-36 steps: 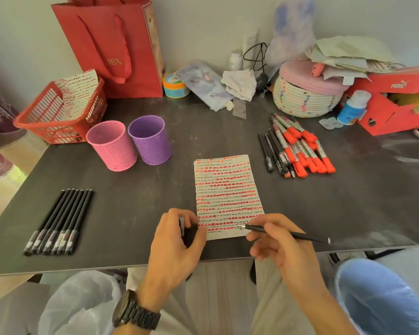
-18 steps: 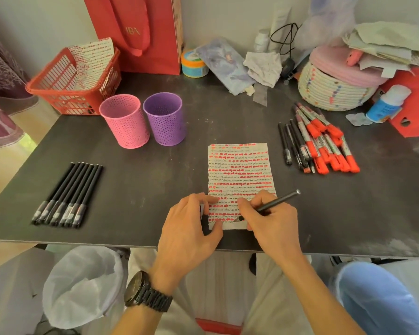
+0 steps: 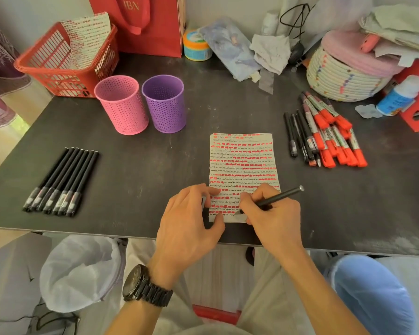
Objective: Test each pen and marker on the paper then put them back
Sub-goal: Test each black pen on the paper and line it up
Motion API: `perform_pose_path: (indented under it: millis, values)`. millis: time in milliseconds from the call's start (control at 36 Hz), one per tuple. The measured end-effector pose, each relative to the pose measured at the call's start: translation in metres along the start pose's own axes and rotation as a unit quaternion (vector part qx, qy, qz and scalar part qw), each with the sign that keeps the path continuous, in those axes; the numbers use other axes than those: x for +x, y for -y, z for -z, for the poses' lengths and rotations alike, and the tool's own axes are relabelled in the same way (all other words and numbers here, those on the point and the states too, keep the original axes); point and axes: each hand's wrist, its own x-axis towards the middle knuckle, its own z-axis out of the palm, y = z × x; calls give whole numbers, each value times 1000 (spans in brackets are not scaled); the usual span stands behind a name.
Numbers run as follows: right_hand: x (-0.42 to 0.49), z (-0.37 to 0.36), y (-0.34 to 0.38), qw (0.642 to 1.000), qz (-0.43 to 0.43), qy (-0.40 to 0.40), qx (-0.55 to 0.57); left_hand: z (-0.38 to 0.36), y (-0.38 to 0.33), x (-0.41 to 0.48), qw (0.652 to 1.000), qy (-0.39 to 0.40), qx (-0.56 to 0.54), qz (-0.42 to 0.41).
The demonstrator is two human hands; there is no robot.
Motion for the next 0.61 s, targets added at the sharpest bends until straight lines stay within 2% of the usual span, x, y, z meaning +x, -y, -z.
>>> perform_pose_path:
  millis: [611]
  values:
    - [0, 2, 2, 1000, -2, 1, -12, -2, 0, 0, 1000, -4, -1, 14]
